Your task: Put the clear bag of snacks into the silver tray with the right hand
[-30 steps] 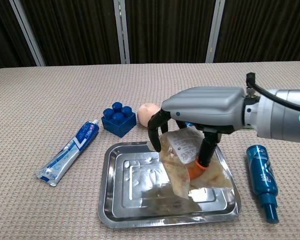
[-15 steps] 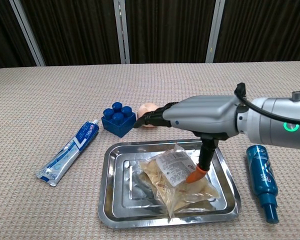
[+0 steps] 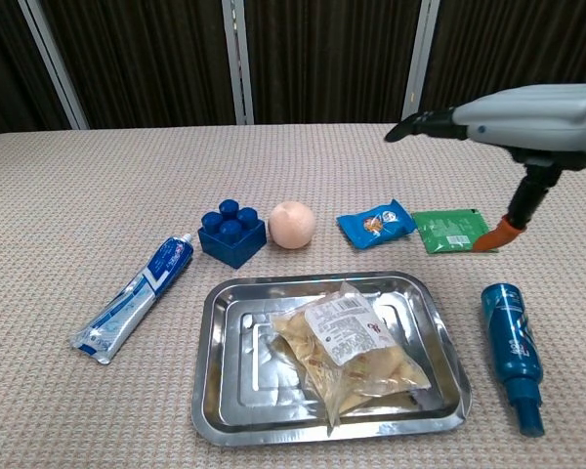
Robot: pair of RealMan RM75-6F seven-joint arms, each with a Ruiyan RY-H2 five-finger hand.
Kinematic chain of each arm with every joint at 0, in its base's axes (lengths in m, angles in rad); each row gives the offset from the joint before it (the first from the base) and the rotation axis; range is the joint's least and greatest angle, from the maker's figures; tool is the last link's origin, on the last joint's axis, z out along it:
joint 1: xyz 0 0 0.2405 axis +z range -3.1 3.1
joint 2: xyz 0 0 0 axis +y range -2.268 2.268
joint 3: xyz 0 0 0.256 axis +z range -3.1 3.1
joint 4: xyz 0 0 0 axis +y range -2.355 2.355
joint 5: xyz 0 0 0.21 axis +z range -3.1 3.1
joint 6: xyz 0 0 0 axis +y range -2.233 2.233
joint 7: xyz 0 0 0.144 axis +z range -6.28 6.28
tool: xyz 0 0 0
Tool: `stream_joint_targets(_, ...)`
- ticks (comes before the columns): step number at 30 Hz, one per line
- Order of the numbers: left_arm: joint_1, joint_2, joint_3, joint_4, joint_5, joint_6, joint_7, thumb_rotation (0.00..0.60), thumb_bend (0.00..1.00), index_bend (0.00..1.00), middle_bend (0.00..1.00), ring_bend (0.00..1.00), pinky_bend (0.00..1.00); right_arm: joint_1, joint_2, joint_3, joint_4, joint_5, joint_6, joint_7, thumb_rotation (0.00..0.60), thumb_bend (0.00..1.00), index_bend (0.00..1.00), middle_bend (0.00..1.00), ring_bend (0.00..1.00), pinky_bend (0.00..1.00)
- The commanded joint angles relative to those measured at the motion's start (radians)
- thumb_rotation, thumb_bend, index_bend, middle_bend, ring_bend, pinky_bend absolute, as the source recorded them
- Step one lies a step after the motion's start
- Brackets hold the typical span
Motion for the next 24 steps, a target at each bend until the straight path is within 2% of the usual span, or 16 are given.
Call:
stream_joint_targets(1, -0.003, -0.001, -0.001, -0.001, 0.002, -0.002, 0.002, 0.600, 0.33, 0.15, 0.00, 0.00, 0.00, -0.077, 0.030, -0.025, 0.018, -0.012, 0.102, 0.013, 0.600, 0.00, 0.00, 0.04, 0.01, 0.19)
stream_joint_targets(4, -0.003, -0.003, -0.006, 0.002, 0.006, 0.006, -0.002, 0.600, 0.33, 0.15, 0.00, 0.00, 0.00, -0.149, 0.027, -0.044, 0.039, -0.037, 0.208, 0.025, 0.600, 0.00, 0.01, 0.08, 0.02, 0.20)
stream_joint_targets(12, -0.005, -0.010, -0.010, 0.004, 0.010, 0.015, -0.005, 0.600, 0.34, 0.15, 0.00, 0.00, 0.00, -0.336, 0.030, -0.107, 0.061, -0.093, 0.445, 0.028, 0.600, 0.00, 0.03, 0.09, 0.00, 0.20)
stream_joint_targets(20, -0.003, -0.024, -0.014, 0.014, 0.029, 0.037, -0.011, 0.600, 0.34, 0.15, 0.00, 0.00, 0.00, -0.496, 0.034, -0.159, 0.079, -0.131, 0.600, 0.061, 0.600, 0.00, 0.01, 0.02, 0.00, 0.04)
stream_joint_targets(24, -0.001, -0.032, -0.011, 0.020, 0.037, 0.044, -0.015, 0.600, 0.34, 0.15, 0.00, 0.00, 0.00, -0.546, 0.038, -0.165, 0.077, -0.144, 0.644, 0.063, 0.600, 0.00, 0.00, 0.00, 0.00, 0.02)
